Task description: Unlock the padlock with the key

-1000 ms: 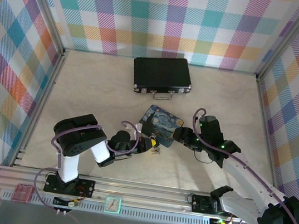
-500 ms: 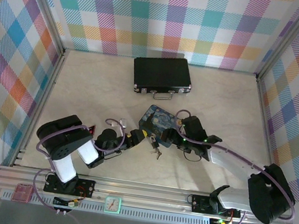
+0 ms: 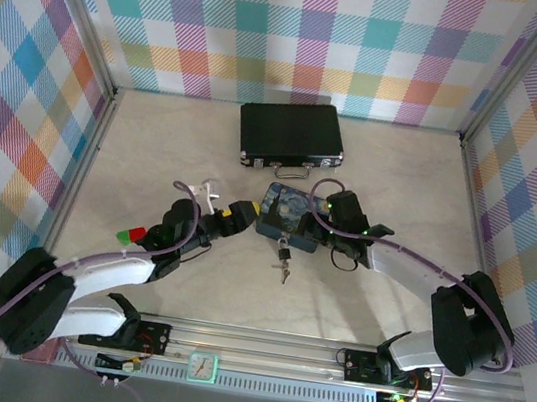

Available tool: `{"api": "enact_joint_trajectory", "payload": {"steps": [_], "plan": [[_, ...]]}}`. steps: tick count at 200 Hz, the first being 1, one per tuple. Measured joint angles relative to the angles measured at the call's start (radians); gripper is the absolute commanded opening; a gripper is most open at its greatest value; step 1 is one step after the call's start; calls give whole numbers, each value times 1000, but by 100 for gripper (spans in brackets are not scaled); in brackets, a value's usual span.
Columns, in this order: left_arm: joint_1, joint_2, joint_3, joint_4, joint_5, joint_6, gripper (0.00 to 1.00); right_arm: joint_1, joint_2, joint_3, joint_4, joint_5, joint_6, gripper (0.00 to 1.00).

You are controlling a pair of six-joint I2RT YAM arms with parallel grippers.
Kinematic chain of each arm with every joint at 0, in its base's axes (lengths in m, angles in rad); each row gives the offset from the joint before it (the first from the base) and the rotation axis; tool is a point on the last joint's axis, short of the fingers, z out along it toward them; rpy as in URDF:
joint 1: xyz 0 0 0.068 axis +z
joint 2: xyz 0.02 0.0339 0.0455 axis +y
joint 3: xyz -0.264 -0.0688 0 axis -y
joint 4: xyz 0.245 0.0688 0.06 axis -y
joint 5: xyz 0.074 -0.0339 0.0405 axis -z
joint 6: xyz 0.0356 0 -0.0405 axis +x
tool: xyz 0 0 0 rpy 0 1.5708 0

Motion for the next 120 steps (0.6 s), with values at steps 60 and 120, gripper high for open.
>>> {"api": "enact_joint_trajectory", "payload": {"steps": [60,120], "plan": [[70,41,122,-208,-60,134,93,24,-33,175,-195,68,-245,83],[100,90,126,-189,-39,101,92,293,19,252,-388,139,-253,77]]}}
